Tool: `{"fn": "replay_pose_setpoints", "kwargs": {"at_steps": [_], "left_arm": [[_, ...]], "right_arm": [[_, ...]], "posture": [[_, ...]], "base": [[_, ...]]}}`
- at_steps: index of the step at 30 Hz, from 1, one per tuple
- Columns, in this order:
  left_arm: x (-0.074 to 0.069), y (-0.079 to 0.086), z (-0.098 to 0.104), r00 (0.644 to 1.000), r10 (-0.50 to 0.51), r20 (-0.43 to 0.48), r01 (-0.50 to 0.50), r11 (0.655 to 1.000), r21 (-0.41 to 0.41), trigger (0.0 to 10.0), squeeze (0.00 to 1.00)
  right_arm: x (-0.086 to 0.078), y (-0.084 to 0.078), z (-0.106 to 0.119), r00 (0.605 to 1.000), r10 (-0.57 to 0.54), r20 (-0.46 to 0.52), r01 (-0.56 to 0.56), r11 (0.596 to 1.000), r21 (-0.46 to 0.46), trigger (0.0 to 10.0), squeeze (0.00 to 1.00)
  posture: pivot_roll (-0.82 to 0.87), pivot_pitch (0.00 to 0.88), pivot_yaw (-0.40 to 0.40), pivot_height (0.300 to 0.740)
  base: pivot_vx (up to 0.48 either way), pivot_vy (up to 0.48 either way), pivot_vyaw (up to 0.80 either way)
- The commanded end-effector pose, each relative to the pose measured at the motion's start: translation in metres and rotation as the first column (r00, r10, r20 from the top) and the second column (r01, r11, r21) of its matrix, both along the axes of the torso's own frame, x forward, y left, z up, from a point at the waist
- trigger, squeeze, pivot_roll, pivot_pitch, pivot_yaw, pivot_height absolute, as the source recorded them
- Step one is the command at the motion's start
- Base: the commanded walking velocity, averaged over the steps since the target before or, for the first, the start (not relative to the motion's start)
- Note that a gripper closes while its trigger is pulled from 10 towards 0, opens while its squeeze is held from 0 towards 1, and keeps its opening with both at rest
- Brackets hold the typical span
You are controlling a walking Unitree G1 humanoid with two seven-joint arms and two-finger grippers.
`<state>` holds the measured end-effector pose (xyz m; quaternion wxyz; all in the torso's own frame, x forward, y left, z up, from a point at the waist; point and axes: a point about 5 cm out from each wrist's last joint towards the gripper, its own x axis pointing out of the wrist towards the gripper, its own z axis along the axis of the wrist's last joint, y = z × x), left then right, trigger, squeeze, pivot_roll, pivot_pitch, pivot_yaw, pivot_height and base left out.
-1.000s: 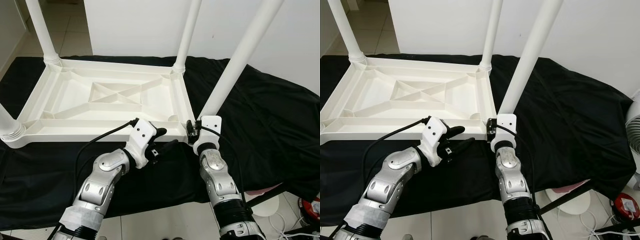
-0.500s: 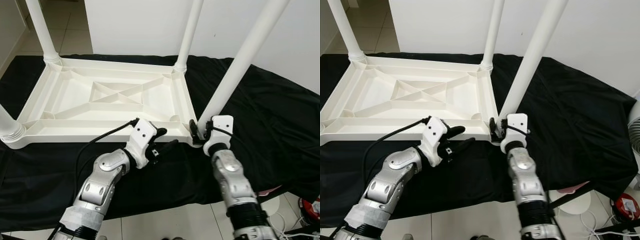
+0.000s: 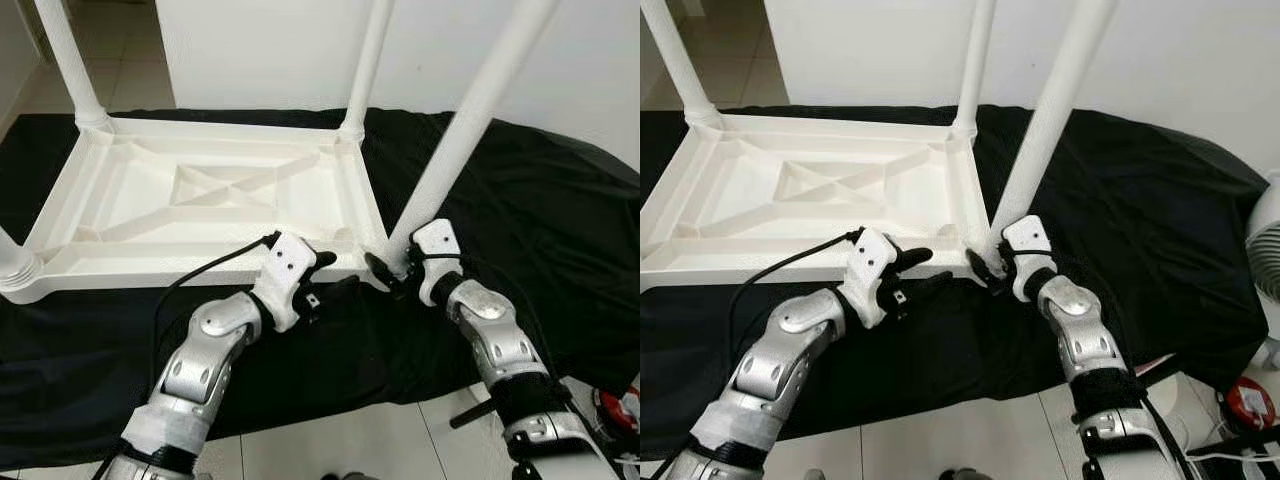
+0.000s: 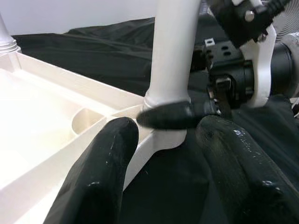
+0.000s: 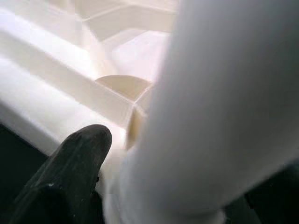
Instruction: Building children table
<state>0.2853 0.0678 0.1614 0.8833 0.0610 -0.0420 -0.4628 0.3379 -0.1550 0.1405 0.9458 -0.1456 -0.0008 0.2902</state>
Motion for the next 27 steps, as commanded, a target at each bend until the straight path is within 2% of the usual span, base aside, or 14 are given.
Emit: {"fn": "replay_pose_setpoints", "kwargs": {"at_steps": [1, 2, 3, 4, 5, 6, 7, 15, 20, 22, 23, 27], "left_arm": [[0.002, 0.002, -0.004, 0.998, 0.059, -0.016, -0.059, 0.998, 0.009, 10.0, 0.0], [0.002, 0.002, -0.004, 0.998, 0.062, -0.016, -0.062, 0.998, 0.009, 10.0, 0.0], [0.002, 0.003, -0.004, 0.998, 0.066, -0.016, -0.066, 0.998, 0.009, 10.0, 0.0], [0.002, 0.003, -0.004, 0.998, 0.068, -0.016, -0.068, 0.998, 0.009, 10.0, 0.0], [0.002, 0.004, -0.004, 0.997, 0.071, -0.016, -0.071, 0.997, 0.008, 10.0, 0.0], [0.002, 0.004, -0.004, 0.997, 0.071, -0.016, -0.071, 0.997, 0.008, 10.0, 0.0], [0.002, 0.004, -0.004, 0.997, 0.073, -0.016, -0.073, 0.997, 0.007, 10.0, 0.0], [0.002, 0.005, -0.003, 0.997, 0.079, -0.013, -0.079, 0.997, 0.004, 10.0, 0.0], [0.002, 0.005, -0.003, 0.997, 0.08, -0.013, -0.08, 0.997, 0.004, 10.0, 0.0], [0.002, 0.005, -0.003, 0.997, 0.08, -0.013, -0.08, 0.997, 0.004, 10.0, 0.0], [0.002, 0.005, -0.003, 0.997, 0.077, -0.016, -0.077, 0.997, 0.004, 10.0, 0.0], [0.002, 0.004, -0.004, 0.997, 0.073, -0.018, -0.073, 0.997, 0.003, 10.0, 0.0]], "right_arm": [[0.0, -0.001, -0.006, 0.999, 0.036, -0.034, -0.038, 0.998, -0.041, 10.0, 0.0], [0.0, -0.001, -0.006, 0.998, 0.049, -0.04, -0.05, 0.998, -0.032, 10.0, 0.0], [0.001, -0.001, -0.007, 0.997, 0.059, -0.046, -0.06, 0.998, -0.032, 6.0, 0.0], [0.001, -0.002, -0.007, 0.996, 0.07, -0.051, -0.072, 0.997, -0.032, 6.0, 0.0], [0.002, -0.003, -0.008, 0.996, 0.077, -0.053, -0.079, 0.996, -0.034, 2.8, 0.0], [0.002, -0.003, -0.008, 0.996, 0.077, -0.053, -0.079, 0.996, -0.034, 2.8, 0.0], [0.003, -0.004, -0.009, 0.995, 0.082, -0.057, -0.084, 0.996, -0.035, 0.0, 0.0], [0.006, -0.008, -0.011, 0.995, 0.083, -0.063, -0.083, 0.996, -0.011, 0.0, 0.0], [0.005, -0.008, -0.016, 0.998, -0.002, -0.069, 0.004, 1.0, 0.03, 0.0, 0.0], [0.005, -0.008, -0.016, 0.998, -0.002, -0.069, 0.004, 1.0, 0.03, 0.0, 0.0], [0.003, -0.003, -0.018, 0.997, -0.029, -0.065, 0.033, 0.998, 0.062, 0.0, 0.0], [0.0, 0.002, -0.019, 0.997, -0.056, -0.057, 0.061, 0.994, 0.088, 0.0, 0.0]], "posture": [[0.08, 0.075, -0.084, 0.74], [0.09, 0.075, -0.087, 0.74], [0.09, 0.074, -0.089, 0.74], [0.09, 0.074, -0.089, 0.74], [0.09, 0.074, -0.091, 0.74], [0.09, 0.074, -0.091, 0.74], [0.1, 0.073, -0.093, 0.74], [0.1, 0.072, -0.095, 0.74], [0.1, 0.071, -0.093, 0.74], [0.1, 0.071, -0.093, 0.74], [0.09, 0.073, -0.09, 0.74], [0.08, 0.076, -0.091, 0.74]], "base": [[0.0, 0.0, 0.0], [0.0, 0.0, 0.0], [0.0, 0.0, 0.0], [0.0, 0.0, 0.0], [0.0, 0.0, 0.0], [0.0, 0.0, 0.0], [0.0, 0.0, 0.0], [0.0, 0.0, 0.0], [0.0, 0.0, 0.0], [0.0, 0.0, 0.0], [0.0, 0.0, 0.0], [0.0, 0.0, 0.0]]}}
